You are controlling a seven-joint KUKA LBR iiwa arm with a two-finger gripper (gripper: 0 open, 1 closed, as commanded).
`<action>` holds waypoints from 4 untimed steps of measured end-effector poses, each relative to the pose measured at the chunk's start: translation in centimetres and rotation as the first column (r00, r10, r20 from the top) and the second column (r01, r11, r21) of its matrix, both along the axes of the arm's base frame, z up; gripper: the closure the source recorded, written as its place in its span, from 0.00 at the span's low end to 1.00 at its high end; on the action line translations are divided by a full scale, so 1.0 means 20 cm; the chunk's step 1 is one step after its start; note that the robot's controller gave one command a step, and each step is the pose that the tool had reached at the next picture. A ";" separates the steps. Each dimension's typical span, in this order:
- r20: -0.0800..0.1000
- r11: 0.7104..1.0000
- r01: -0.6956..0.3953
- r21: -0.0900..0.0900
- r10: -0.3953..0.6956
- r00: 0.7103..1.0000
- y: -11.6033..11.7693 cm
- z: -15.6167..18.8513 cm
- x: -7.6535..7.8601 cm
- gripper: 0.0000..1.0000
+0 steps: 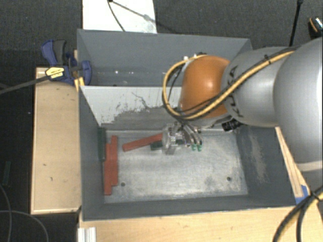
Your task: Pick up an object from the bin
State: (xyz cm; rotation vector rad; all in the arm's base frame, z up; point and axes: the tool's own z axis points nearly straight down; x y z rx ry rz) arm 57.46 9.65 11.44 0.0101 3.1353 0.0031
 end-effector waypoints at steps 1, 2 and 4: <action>-0.002 1.000 0.000 -0.001 0.000 1.000 0.00 -0.01 0.00 0.00; -0.002 1.000 0.000 -0.001 0.000 1.000 0.00 -0.01 0.00 1.00; -0.001 0.967 -0.254 -0.001 0.254 0.967 0.26 -0.02 0.04 0.00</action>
Offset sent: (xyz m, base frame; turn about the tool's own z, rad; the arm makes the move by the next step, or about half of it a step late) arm 0.0000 0.0000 0.0000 0.0000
